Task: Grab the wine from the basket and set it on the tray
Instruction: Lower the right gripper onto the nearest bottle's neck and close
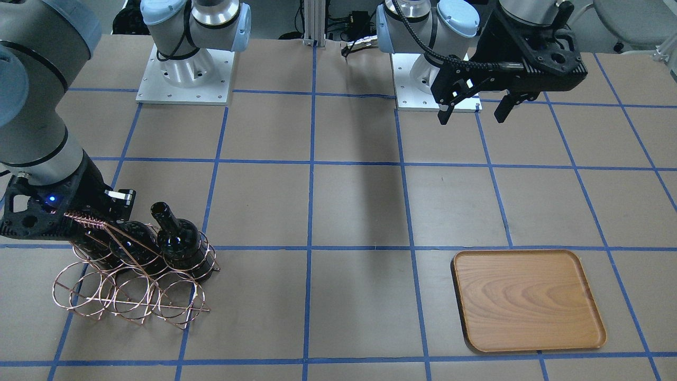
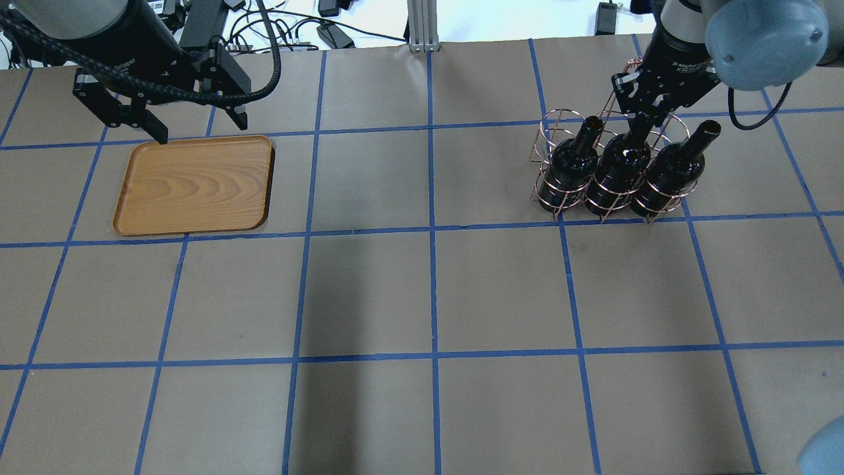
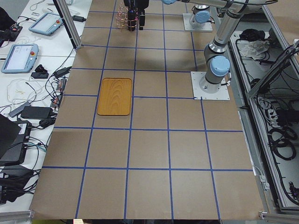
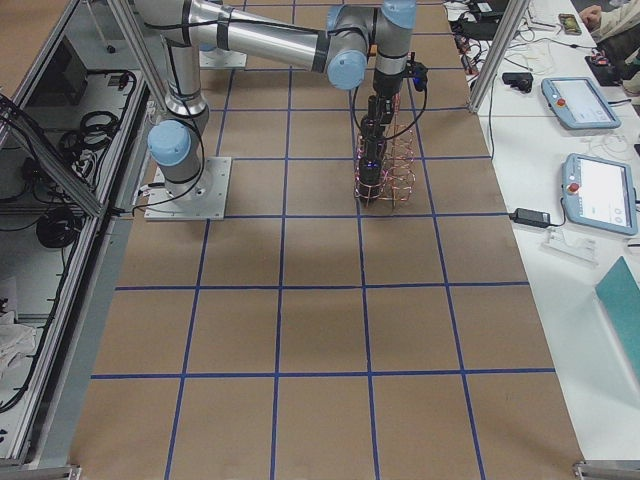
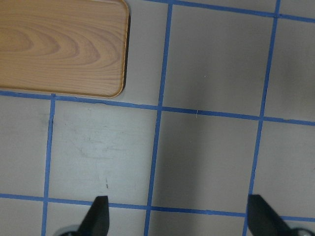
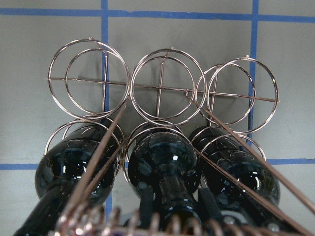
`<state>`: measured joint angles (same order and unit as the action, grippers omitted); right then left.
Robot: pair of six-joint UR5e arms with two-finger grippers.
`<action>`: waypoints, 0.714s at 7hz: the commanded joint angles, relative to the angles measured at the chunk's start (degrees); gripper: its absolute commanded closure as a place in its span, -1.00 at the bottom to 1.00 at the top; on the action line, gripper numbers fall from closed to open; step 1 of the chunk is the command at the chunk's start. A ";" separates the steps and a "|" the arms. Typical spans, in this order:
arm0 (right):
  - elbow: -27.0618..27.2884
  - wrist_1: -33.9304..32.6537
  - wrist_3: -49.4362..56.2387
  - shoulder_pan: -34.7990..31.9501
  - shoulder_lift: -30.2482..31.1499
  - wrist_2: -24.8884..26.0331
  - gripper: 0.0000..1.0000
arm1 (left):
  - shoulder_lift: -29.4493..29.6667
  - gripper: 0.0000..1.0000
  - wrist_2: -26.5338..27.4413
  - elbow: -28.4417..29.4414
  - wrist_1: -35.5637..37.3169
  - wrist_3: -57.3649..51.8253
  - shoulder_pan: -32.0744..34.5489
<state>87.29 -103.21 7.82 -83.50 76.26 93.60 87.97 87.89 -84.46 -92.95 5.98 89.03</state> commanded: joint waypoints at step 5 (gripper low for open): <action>-6.24 4.65 4.65 0.18 2.91 -3.25 0.56 | -0.51 -1.00 0.09 -0.35 -0.83 0.00 0.00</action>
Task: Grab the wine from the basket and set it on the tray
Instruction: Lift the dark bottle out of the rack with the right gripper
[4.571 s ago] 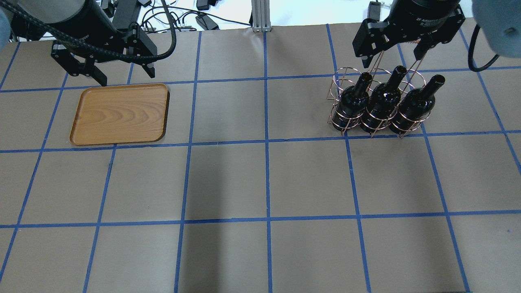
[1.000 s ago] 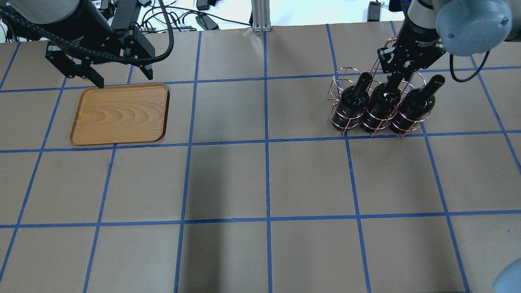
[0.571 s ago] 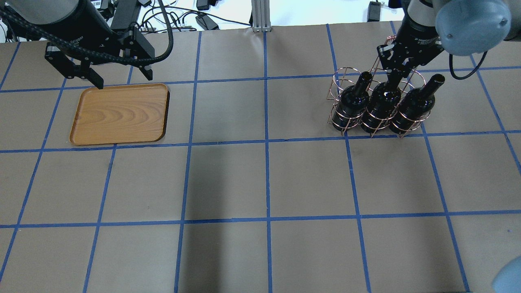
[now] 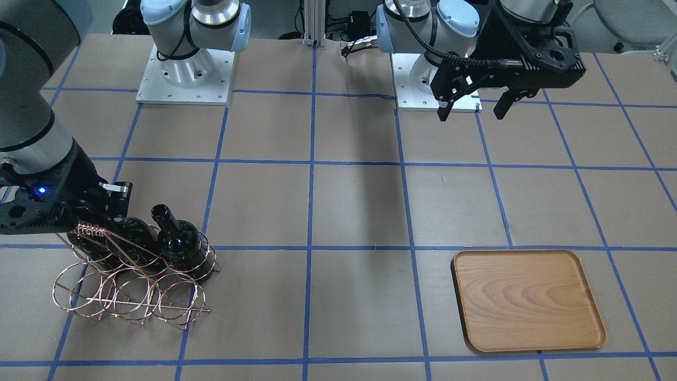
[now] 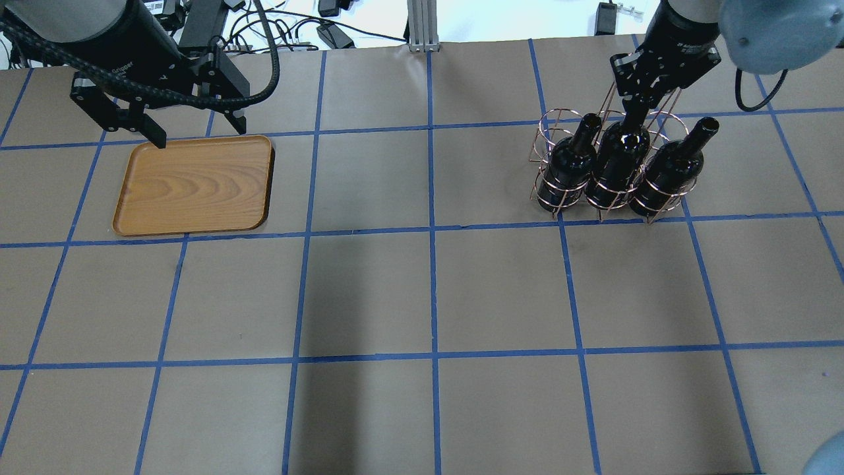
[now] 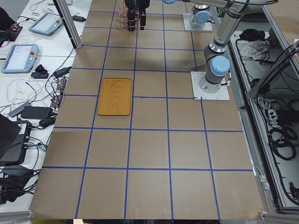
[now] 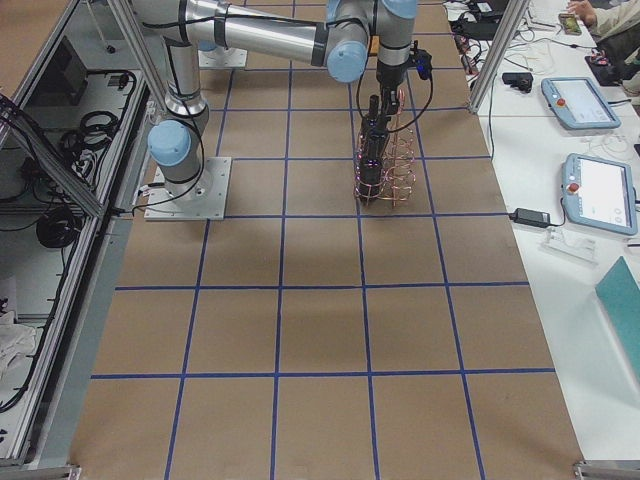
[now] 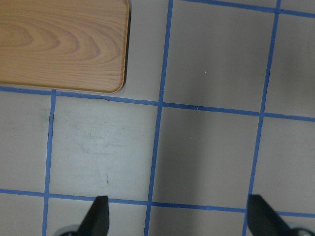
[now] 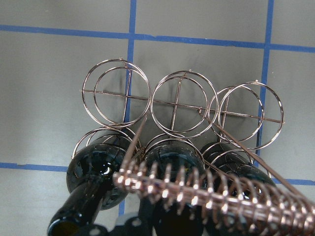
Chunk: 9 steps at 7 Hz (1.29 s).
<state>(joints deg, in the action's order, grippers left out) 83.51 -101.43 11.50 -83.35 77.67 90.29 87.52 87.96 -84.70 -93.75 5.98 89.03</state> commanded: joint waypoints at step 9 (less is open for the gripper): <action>-5.91 9.90 -42.53 -24.43 4.38 -2.42 0.73 | -0.07 -1.00 0.02 -0.20 0.06 0.00 0.00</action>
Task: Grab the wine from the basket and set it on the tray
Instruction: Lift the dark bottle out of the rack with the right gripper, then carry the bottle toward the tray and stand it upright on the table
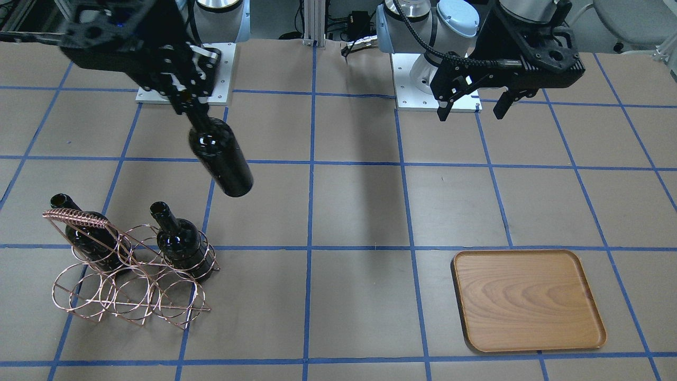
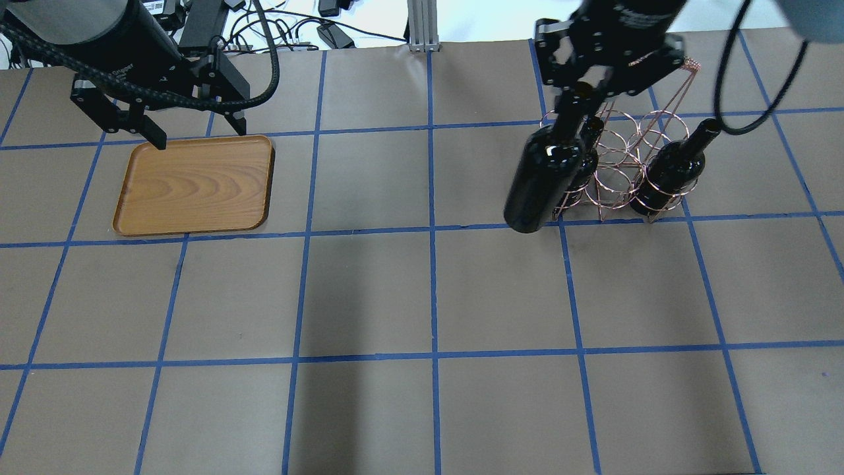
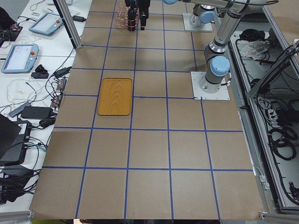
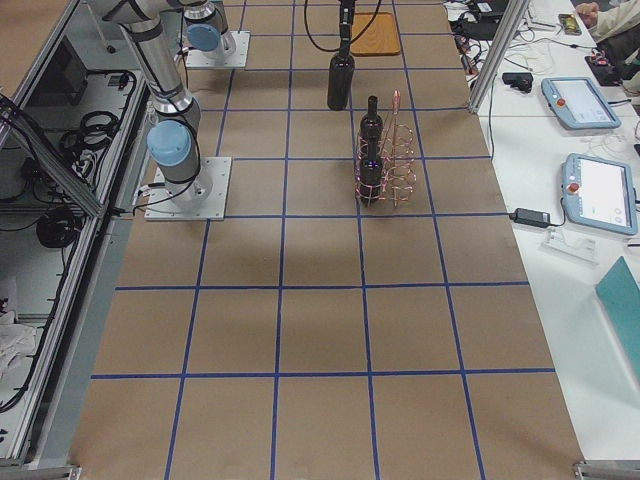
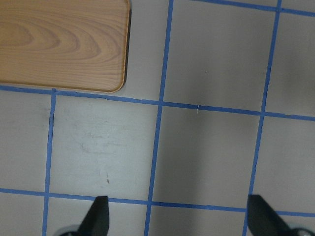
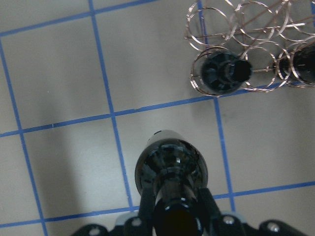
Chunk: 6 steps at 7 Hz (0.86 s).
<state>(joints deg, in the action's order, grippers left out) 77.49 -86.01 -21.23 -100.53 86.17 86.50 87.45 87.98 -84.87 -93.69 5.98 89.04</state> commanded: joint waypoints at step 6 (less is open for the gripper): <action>5.12 -19.63 -21.84 -17.32 -13.49 4.73 0.73 | 0.00 -1.00 0.00 -0.03 -0.09 0.00 0.00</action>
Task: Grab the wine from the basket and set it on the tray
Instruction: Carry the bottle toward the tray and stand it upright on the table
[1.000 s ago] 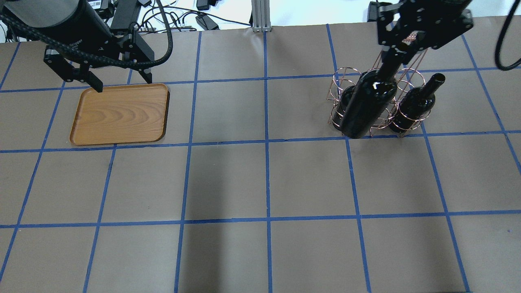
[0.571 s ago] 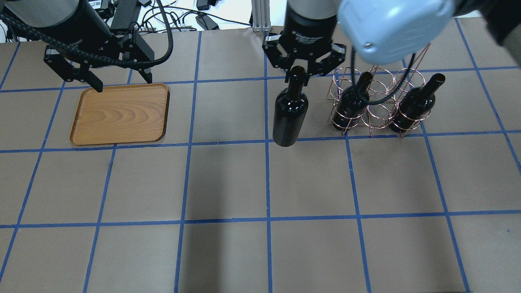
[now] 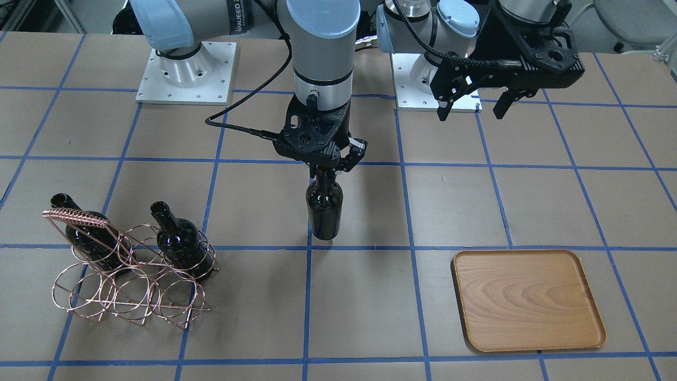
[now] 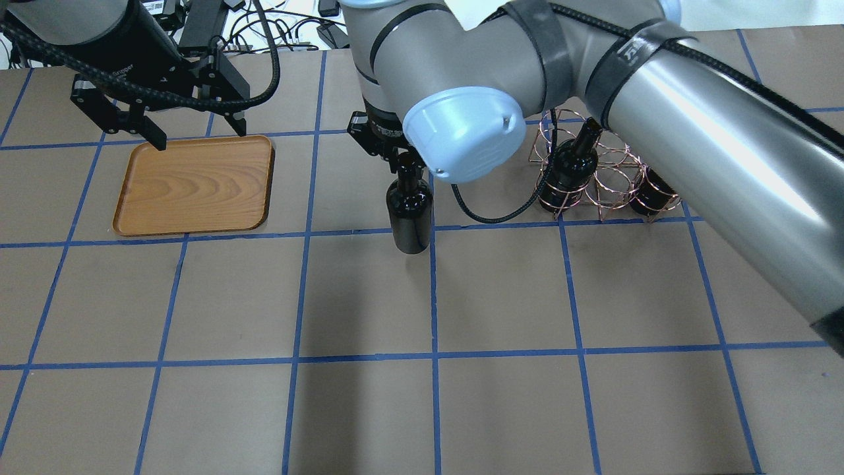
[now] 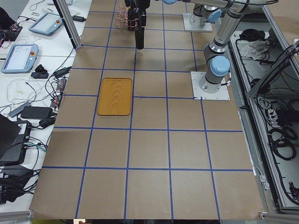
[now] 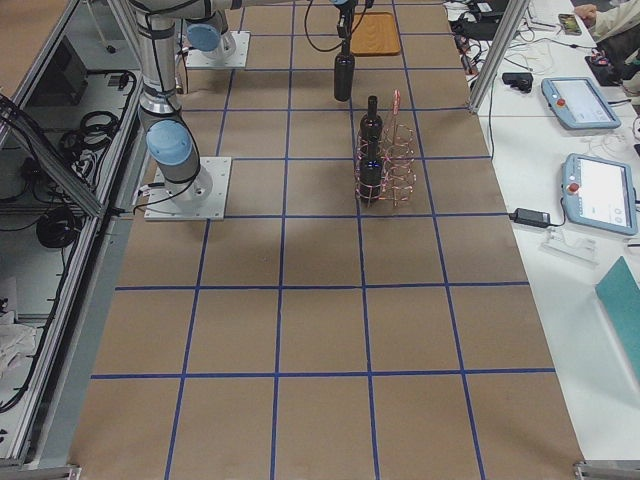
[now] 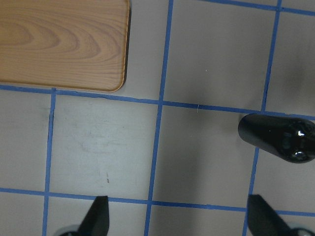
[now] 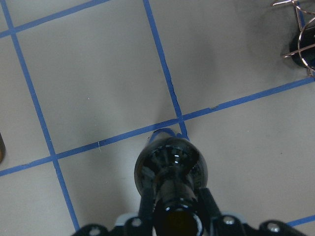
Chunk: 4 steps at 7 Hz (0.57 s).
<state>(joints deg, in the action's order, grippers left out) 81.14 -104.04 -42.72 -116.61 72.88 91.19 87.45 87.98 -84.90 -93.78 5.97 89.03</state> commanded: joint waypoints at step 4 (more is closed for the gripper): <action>2.62 -0.73 -0.35 -1.34 -0.81 0.21 0.34 | -0.09 -1.00 0.00 0.00 0.08 -0.08 -0.09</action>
<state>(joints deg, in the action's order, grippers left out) 83.14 -104.98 -43.04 -117.92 72.27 91.19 87.38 87.98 -84.89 -93.76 5.89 88.96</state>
